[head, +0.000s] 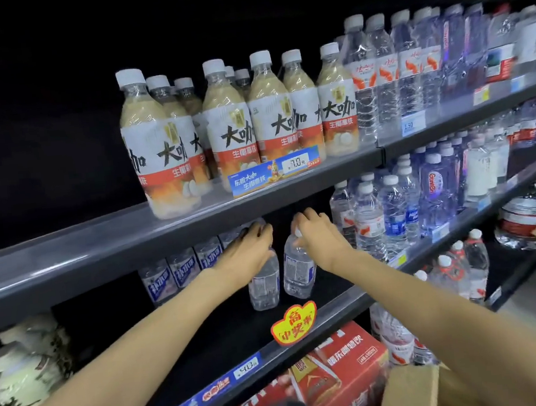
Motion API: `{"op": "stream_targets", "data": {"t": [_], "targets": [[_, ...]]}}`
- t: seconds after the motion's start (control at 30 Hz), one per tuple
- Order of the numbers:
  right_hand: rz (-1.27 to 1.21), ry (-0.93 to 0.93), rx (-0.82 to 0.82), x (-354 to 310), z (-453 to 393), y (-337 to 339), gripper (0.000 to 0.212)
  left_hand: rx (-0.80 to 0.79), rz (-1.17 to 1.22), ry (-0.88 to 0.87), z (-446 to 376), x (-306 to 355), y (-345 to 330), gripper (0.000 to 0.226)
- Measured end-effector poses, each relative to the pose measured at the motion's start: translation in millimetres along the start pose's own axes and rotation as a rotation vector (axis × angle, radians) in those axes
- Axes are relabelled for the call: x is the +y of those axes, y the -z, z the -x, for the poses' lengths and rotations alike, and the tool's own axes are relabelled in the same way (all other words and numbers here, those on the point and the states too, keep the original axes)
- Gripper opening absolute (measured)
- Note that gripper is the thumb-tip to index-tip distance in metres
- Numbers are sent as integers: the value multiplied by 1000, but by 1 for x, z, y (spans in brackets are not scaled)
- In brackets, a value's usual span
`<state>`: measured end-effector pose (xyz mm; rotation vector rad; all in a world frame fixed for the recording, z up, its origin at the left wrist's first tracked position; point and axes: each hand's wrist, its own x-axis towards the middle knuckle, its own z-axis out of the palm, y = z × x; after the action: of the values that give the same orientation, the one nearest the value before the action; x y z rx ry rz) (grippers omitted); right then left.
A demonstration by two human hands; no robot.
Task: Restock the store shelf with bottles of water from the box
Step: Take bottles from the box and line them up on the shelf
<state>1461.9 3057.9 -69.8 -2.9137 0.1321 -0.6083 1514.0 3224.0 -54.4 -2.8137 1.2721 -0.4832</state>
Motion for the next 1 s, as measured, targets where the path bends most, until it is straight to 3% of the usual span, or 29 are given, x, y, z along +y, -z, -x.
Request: {"op": "stream_targets", "data": {"t": [0.3,0.43,0.57,0.7,0.8,0.9,1.0], "targets": [[-37,85,-10,-15,-25,-29,31,10,21,6,-2,-35,-28,47],[-151,26,34,-11,-33,-42,32,59,63,46,-6,-46,-37,29],[-208,19,83,-6,-36,-63,40,116,324,116,-6,-50,-45,11],[-408,-67,96,-2,-31,-80,58,273,504,168,-1,-45,-60,22],[-697,-96,54,4,-23,-93,68,366,658,351,5,-39,-77,50],[-907,-87,-59,15,-10,-106,83,340,733,531,9,-36,-94,72],[-890,-72,-126,27,-6,-114,99,313,805,521,8,-45,-96,68]]}}
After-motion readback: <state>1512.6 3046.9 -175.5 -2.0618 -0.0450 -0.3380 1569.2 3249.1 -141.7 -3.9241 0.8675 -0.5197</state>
